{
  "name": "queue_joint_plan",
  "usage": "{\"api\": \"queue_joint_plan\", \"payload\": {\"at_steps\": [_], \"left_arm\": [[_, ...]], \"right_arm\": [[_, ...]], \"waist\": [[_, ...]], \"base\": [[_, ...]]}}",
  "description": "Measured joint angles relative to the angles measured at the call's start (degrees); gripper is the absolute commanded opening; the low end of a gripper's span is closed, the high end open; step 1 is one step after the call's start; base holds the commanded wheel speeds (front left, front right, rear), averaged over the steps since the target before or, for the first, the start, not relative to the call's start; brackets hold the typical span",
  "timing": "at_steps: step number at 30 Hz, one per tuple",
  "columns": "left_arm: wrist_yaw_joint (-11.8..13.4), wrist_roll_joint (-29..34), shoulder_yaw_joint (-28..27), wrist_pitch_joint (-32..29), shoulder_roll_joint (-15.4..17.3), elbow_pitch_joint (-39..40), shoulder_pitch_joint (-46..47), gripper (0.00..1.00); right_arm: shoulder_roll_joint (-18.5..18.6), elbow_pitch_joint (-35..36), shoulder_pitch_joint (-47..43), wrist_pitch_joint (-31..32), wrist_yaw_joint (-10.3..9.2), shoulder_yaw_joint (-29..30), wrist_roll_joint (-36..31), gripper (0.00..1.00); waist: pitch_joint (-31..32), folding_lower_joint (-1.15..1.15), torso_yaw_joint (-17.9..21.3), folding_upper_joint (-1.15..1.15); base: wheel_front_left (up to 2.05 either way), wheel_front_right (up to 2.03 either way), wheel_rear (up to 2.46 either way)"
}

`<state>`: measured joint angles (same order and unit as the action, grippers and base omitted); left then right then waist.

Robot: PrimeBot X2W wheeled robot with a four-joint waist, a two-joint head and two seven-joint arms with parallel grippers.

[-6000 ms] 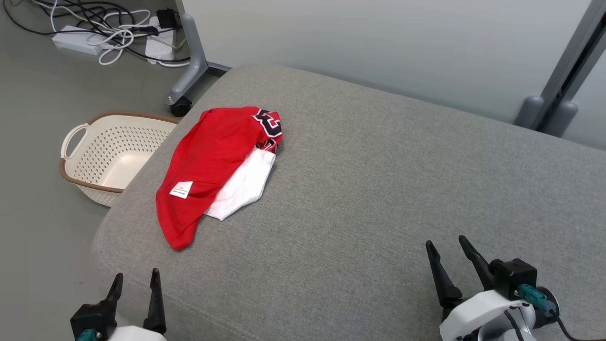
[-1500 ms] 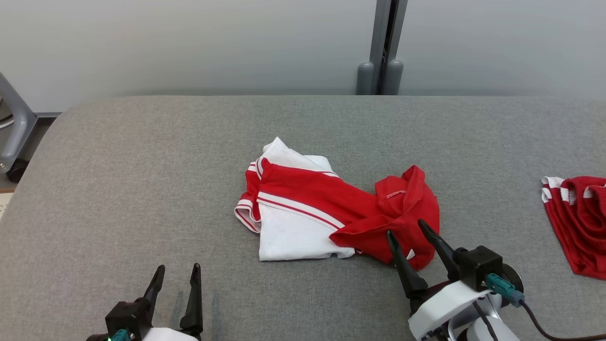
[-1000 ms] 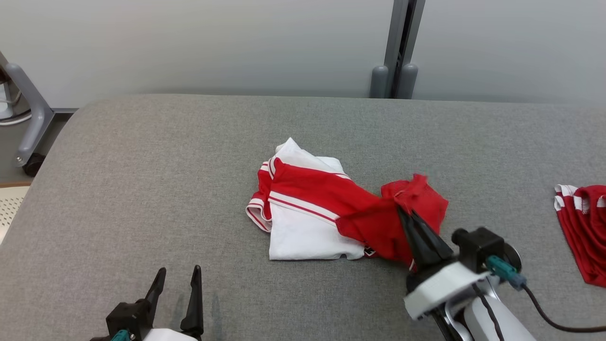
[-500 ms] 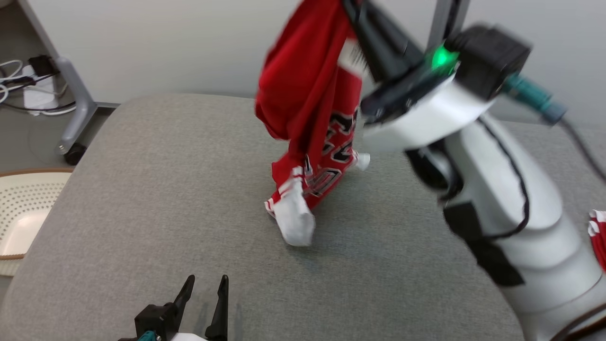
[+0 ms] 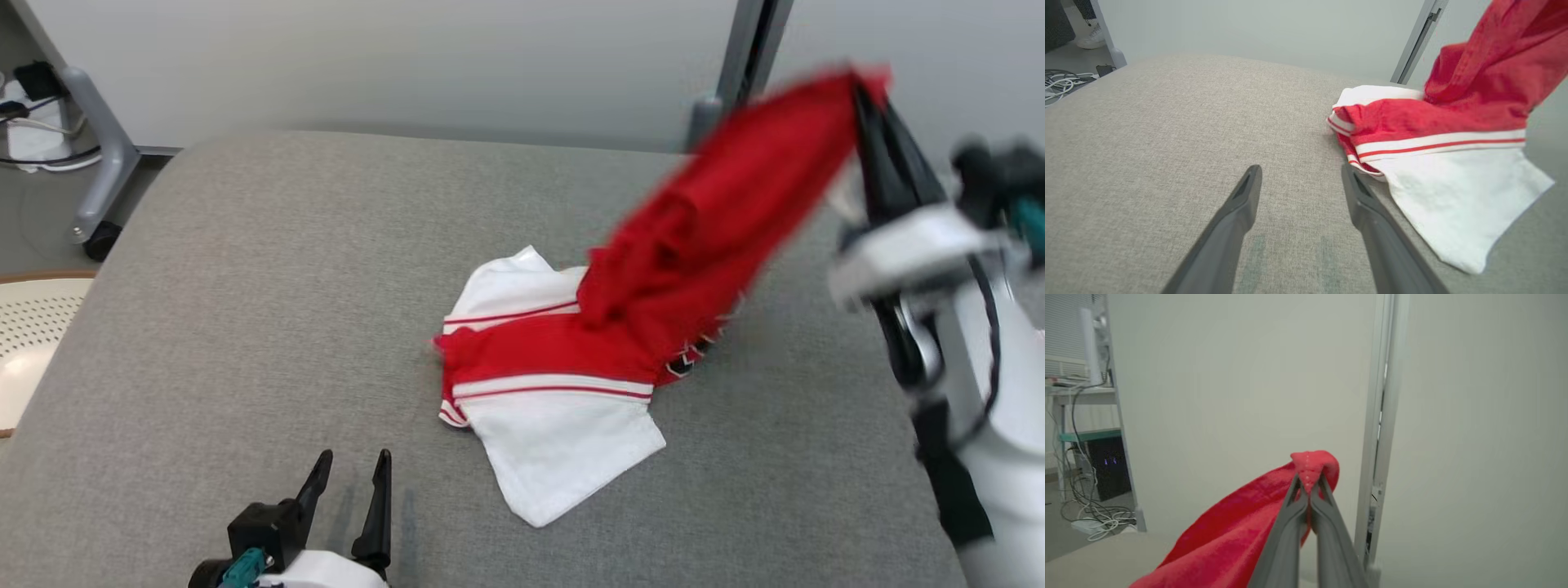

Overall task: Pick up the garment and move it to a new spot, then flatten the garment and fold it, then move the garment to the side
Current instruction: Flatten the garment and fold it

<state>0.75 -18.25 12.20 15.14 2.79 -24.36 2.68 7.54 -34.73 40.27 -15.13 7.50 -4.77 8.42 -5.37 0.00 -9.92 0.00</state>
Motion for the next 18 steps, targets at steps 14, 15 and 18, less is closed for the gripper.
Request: {"api": "queue_joint_plan", "payload": {"at_steps": [14,15,18], "left_arm": [[-1.5,1.6,-0.2,0.0,0.0,-1.5,2.0,1.0],[-1.6,1.5,0.0,0.0,0.0,-1.7,2.3,1.0],[-2.2,0.8,1.6,0.0,0.0,-2.8,2.4,1.0]], "right_arm": [[-2.6,-2.1,-20.2,0.0,0.0,16.0,-4.8,1.0],[-3.0,-1.3,-20.7,0.0,0.0,15.9,-4.7,1.0],[-4.1,0.7,-22.4,0.0,0.0,14.3,-4.2,1.0]], "waist": [[-1.7,0.0,5.9,0.0],[-1.7,0.0,6.4,0.0],[-1.4,0.0,8.1,0.0]], "base": [[0.0,0.0,0.0],[0.0,0.0,0.0],[0.0,0.0,0.0]]}}
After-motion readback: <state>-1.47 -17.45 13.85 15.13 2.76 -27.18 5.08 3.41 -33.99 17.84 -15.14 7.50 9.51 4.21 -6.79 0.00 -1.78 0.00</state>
